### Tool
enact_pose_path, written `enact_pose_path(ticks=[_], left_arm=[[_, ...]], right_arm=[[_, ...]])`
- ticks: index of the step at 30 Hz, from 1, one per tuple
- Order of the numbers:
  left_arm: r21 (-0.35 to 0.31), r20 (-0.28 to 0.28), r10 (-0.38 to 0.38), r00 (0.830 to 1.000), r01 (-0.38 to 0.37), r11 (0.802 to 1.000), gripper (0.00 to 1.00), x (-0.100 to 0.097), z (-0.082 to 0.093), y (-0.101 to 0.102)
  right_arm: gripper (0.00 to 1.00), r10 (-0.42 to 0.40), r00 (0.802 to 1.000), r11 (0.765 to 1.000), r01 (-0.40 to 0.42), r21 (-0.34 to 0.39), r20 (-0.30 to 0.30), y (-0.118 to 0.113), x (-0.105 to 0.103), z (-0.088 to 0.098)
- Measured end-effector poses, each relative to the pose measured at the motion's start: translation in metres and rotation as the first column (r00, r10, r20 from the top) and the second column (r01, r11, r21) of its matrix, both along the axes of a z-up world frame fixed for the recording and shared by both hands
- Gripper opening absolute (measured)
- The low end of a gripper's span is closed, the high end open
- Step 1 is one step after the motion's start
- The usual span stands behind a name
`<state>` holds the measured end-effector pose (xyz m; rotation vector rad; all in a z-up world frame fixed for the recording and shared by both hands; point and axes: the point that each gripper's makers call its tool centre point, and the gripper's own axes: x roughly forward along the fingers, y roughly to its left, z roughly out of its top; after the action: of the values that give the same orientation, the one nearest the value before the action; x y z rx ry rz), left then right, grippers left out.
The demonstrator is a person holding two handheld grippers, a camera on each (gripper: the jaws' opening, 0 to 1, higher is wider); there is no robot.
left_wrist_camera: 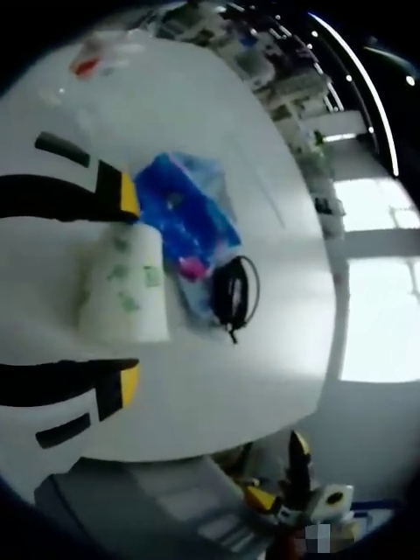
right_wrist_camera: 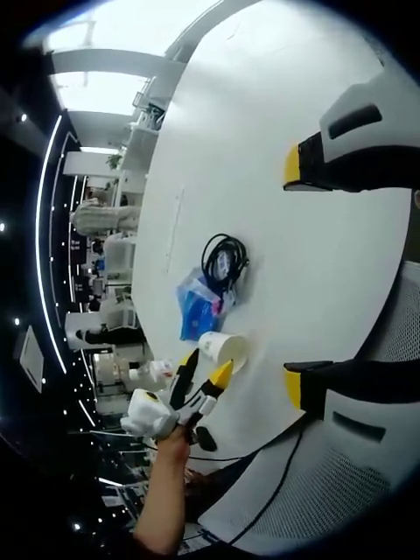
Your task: Arrange the tabletop items into an orderly group along one side of the table until the central work area is clear of visible clutter.
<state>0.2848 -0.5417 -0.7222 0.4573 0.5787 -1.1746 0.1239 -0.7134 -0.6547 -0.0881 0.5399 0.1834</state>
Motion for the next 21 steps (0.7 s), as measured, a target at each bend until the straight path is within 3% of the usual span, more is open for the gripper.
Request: enact_pose_path(ticks=[3, 21], left_arm=[[0.001, 0.008, 0.011, 1.000, -0.011, 1.000, 0.52, 0.0020, 0.0004, 0.0009], [-0.011, -0.013, 0.025, 1.000, -0.026, 1.000, 0.51, -0.0028, 0.0024, 0.0045]], right_arm=[[0.78, 0.000, 1.000, 1.000, 0.000, 0.000, -0.001, -0.0001, -0.0001, -0.0002], [0.78, -0.003, 1.000, 1.000, 0.003, -0.011, 0.006, -0.0009, 0.0005, 0.0016]])
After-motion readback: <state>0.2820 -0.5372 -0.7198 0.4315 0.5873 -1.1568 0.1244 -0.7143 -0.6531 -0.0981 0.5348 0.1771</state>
